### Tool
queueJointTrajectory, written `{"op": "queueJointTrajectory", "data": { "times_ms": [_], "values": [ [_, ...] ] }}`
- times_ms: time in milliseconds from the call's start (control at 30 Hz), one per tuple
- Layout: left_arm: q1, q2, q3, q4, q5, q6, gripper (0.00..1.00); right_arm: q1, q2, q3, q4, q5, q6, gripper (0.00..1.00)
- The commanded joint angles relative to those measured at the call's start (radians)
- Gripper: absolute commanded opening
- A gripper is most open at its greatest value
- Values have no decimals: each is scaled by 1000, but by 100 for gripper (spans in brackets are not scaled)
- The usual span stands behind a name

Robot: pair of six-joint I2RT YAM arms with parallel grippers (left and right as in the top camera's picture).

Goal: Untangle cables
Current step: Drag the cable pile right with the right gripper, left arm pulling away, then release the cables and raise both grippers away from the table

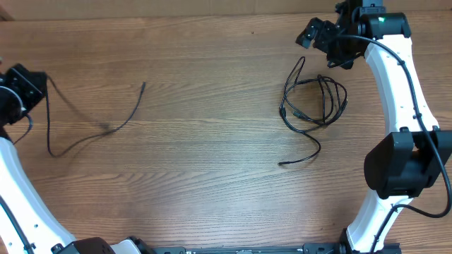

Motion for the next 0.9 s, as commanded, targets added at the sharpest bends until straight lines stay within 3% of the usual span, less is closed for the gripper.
{"op": "queueJointTrajectory", "data": {
  "times_ms": [0, 133, 367, 567, 867],
  "values": [
    [-49, -45, 22, -47, -177, 89, 4, 18, -12, 16, 23, -75, 16, 100],
    [-119, -84, 27, -107, -217, 146, 4, 43, -12, 16, 106, -158, 16, 100],
    [-192, -183, 27, -106, -438, 143, 4, 122, -12, 16, 200, -182, 9, 100],
    [-190, -175, 27, 234, -713, 134, 4, 201, -12, 16, 135, -178, 4, 100],
    [-190, 48, 69, 884, -886, 257, 4, 262, -8, 16, 63, -60, 5, 100]
  ]
}}
